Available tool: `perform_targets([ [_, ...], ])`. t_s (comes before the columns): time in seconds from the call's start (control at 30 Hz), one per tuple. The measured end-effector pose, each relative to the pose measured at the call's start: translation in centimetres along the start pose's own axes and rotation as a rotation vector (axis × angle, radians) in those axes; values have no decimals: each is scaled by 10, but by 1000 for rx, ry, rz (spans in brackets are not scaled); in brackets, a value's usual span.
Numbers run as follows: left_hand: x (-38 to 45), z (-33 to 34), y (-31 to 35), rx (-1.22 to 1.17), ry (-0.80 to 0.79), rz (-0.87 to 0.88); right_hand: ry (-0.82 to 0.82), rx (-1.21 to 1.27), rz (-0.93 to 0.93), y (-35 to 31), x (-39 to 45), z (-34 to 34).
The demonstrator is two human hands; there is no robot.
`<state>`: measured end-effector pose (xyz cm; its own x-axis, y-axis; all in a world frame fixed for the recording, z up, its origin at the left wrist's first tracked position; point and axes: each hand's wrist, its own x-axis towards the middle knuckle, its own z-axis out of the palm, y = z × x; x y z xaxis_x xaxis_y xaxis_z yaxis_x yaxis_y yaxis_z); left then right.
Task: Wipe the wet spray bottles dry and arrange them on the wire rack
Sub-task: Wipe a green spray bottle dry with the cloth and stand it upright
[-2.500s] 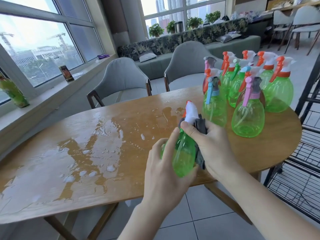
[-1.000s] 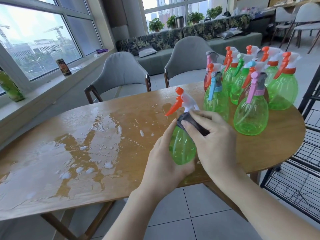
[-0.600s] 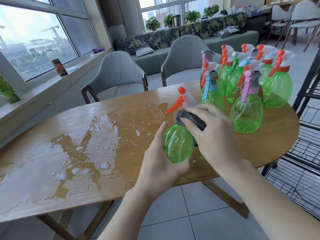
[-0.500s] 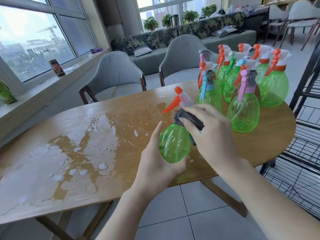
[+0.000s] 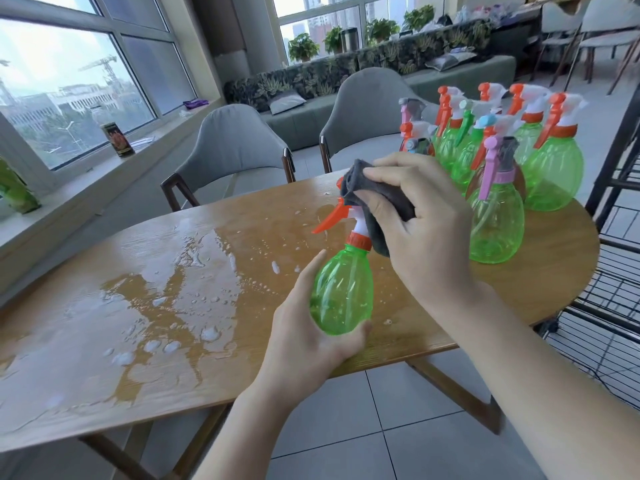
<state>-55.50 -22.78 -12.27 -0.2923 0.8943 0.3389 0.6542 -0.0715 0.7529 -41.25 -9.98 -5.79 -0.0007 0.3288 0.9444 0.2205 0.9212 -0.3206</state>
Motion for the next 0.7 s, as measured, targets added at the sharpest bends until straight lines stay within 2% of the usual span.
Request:
perform_targets([
  [0.43, -2, 5, 3, 35, 47, 1, -116, -92, 107, -5, -25, 12],
  [0.7, 0, 6, 7, 43, -2, 14, -250, 36, -38, -24, -31, 20],
])
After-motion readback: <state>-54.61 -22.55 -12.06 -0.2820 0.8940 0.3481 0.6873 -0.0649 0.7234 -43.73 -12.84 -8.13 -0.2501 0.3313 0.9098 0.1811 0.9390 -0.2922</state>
